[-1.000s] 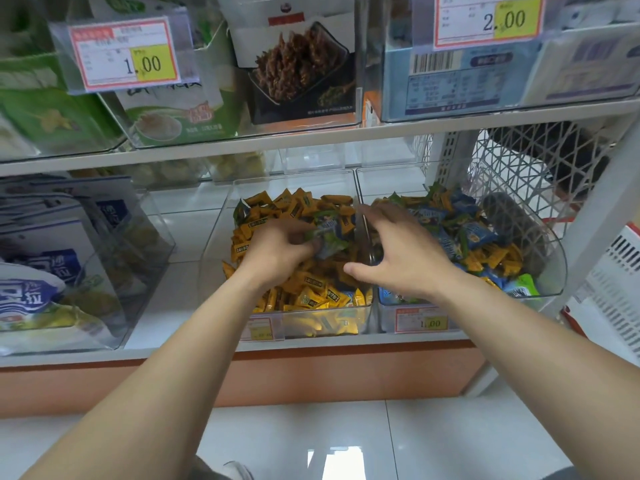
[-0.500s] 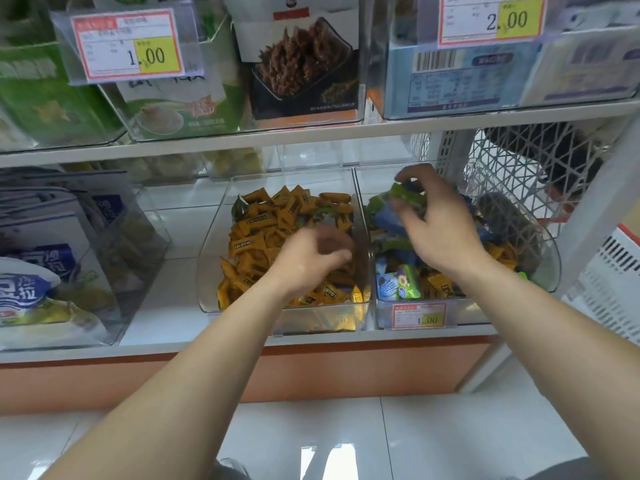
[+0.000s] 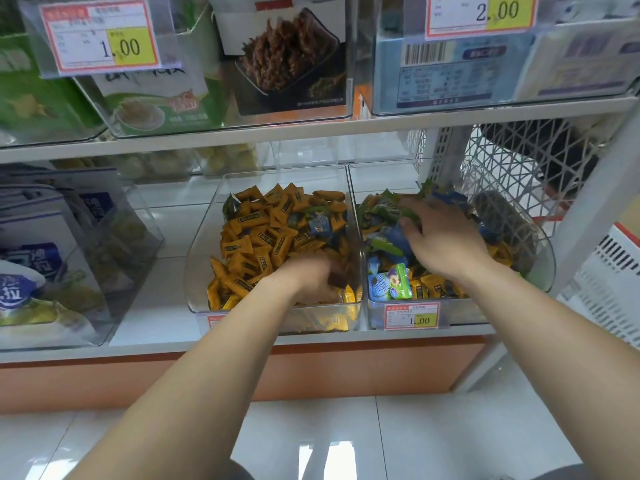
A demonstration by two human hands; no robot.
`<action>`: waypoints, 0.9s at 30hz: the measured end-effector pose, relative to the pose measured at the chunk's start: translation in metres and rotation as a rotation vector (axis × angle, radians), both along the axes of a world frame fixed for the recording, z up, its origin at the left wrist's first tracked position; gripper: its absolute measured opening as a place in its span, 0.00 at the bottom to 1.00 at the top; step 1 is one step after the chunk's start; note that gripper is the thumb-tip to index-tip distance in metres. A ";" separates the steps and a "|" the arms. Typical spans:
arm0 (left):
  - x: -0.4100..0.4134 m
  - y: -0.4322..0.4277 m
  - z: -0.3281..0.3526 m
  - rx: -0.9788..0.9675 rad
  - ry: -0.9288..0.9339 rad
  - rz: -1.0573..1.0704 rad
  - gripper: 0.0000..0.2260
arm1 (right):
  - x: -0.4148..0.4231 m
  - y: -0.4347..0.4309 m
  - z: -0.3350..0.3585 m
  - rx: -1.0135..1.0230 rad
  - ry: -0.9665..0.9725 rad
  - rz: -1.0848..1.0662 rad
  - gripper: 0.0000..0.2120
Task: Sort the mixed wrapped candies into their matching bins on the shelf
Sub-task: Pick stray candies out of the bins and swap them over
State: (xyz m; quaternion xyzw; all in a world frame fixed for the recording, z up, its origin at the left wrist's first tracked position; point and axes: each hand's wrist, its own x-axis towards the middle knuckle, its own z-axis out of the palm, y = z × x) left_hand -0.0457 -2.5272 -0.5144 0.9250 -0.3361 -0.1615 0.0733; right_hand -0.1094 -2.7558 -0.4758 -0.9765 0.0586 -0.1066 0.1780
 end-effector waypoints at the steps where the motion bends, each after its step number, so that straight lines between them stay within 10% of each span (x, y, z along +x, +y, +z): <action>1: -0.001 -0.001 0.000 0.018 0.027 -0.008 0.19 | 0.000 -0.001 0.001 0.008 0.003 0.004 0.21; 20: -0.019 0.039 0.046 -0.825 0.031 0.349 0.09 | -0.012 0.064 0.036 0.141 -0.187 0.283 0.19; 27: -0.036 0.028 0.056 -1.122 0.453 0.344 0.06 | -0.008 0.075 0.030 0.432 -0.180 0.337 0.16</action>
